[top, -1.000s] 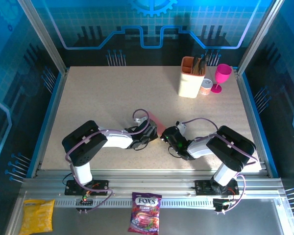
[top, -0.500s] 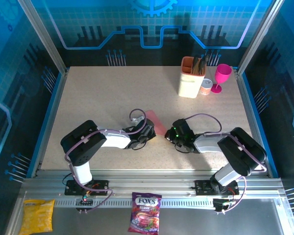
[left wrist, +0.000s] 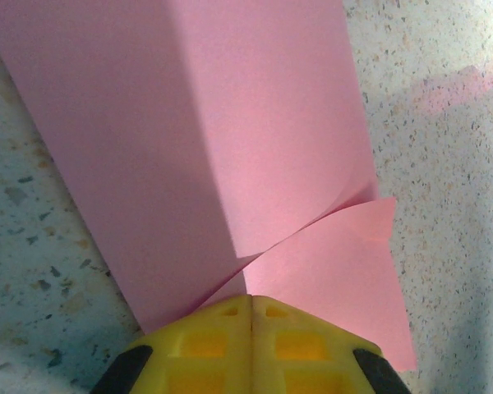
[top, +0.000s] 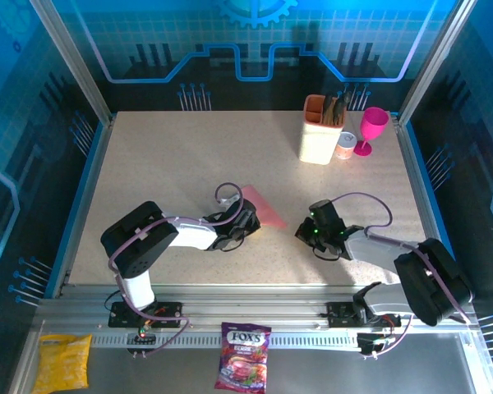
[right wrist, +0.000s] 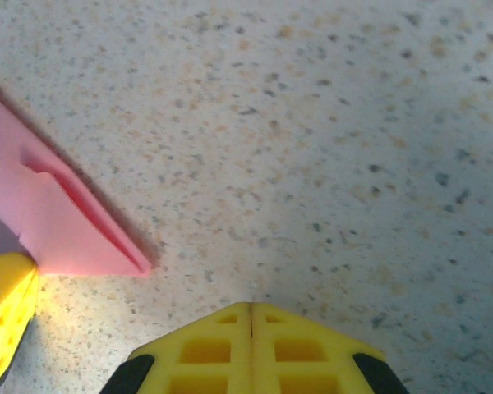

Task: Fold a paper plane with a square sheet of paper (pick it up from the middle)
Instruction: Third fold the triangle at the center of the table, then move the paper to the bottom-center of the table.

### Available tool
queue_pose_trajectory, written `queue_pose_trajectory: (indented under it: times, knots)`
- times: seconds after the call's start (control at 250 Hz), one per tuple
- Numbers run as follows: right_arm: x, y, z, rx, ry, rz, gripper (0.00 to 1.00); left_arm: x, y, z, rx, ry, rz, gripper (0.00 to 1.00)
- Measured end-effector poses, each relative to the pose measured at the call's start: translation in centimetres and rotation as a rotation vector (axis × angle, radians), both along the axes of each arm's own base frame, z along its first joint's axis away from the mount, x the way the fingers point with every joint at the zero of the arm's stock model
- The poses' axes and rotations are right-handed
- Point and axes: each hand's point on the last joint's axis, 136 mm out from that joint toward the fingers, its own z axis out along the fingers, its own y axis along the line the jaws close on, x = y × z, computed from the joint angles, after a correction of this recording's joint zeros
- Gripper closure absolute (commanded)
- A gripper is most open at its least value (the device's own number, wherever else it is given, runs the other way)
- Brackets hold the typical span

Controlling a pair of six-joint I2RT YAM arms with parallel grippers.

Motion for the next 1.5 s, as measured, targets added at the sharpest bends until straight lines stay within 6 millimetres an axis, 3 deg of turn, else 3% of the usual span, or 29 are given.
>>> queue_pose_trajectory:
  times: [0.192, 0.352, 0.567, 0.755, 0.895, 0.963, 1.274, 1.502]
  knots:
    - [1.9, 3.2, 2.4, 0.02, -0.067, 0.081, 1.0, 0.0, 0.0, 0.0, -0.003, 0.003, -0.003, 1.0]
    - [2.8, 4.8, 1.7, 0.021, -0.065, 0.106, 1.0, 0.0, 0.0, 0.0, -0.003, 0.004, -0.003, 1.0]
    - [2.3, 4.1, -1.0, 0.011, -0.045, 0.086, 1.0, 0.0, 0.0, 0.0, -0.003, 0.005, -0.005, 1.0]
    - [1.9, 3.6, -1.0, 0.068, -0.084, 0.066, 1.0, 0.0, -0.1, 0.0, -0.003, 0.007, -0.029, 1.0]
    - [-0.3, 2.4, -0.7, 0.068, -0.065, 0.063, 1.0, -0.1, -0.2, 0.0, 0.0, 0.006, -0.056, 1.0]
    - [-1.2, 1.8, 0.1, 0.061, -0.064, 0.067, 1.0, -0.1, -0.2, 0.0, 0.0, 0.007, -0.071, 1.0]
    - [-2.2, 1.4, 7.5, 0.013, -0.231, 0.196, 1.0, -1.1, -0.2, 0.0, 0.011, 0.005, -0.151, 1.0]
    - [-3.3, 3.4, 8.0, -0.04, -0.234, 0.369, 1.0, -4.8, 0.3, 0.0, 0.038, 0.02, -0.221, 1.0]
